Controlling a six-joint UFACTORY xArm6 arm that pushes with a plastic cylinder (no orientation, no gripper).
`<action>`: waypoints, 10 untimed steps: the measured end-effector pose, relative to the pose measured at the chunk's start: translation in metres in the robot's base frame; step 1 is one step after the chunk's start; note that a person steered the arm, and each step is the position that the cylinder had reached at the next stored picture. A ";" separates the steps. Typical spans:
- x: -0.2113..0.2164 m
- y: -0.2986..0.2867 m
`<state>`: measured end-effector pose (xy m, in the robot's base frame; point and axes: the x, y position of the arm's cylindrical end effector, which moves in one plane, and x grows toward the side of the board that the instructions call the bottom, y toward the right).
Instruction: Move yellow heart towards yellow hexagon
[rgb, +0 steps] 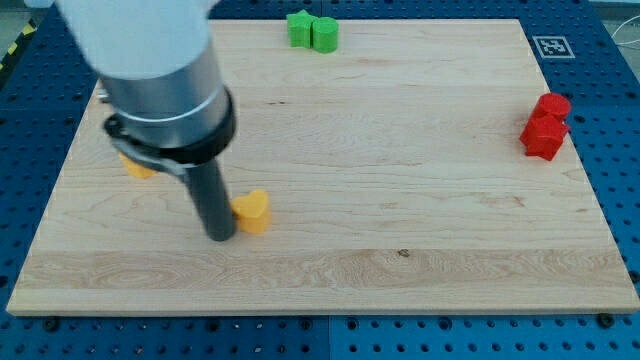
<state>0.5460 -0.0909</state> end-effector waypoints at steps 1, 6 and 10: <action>-0.002 0.039; -0.020 0.060; -0.008 0.023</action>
<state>0.5375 -0.0681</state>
